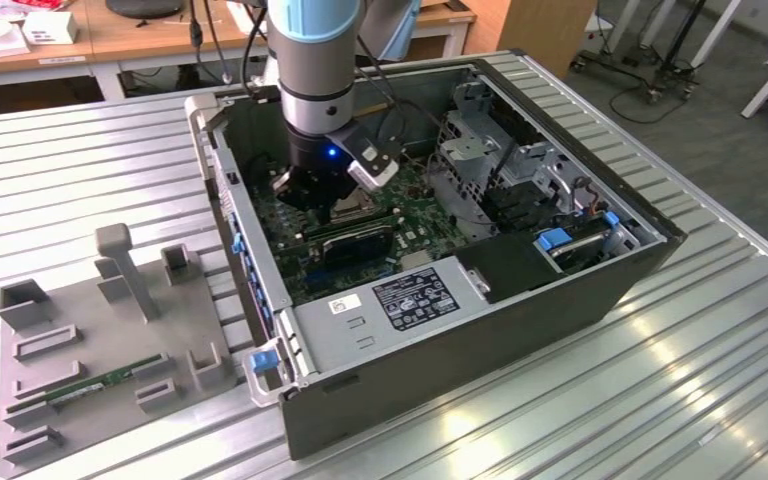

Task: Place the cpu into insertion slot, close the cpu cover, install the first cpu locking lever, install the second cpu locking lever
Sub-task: 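Install the second cpu locking lever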

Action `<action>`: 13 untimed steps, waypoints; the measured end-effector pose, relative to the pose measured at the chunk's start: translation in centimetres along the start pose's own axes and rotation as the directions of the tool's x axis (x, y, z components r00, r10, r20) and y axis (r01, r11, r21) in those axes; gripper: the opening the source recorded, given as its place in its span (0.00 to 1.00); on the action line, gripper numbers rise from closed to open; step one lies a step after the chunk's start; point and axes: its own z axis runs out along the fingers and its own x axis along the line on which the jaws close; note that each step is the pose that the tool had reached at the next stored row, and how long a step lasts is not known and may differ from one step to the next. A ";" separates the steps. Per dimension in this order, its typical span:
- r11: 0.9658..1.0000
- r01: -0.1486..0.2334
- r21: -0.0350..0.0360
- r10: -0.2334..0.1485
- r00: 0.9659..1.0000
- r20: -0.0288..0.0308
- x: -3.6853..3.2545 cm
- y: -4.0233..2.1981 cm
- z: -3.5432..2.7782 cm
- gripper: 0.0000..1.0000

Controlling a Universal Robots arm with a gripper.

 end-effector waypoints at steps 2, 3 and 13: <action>1.000 0.000 -0.001 0.000 1.000 0.000 0.00 0.00 0.03 0.11; 1.000 0.000 -0.001 0.000 1.000 0.000 0.00 -0.01 0.06 0.11; 1.000 0.000 -0.005 0.000 1.000 0.000 0.03 0.02 0.32 0.11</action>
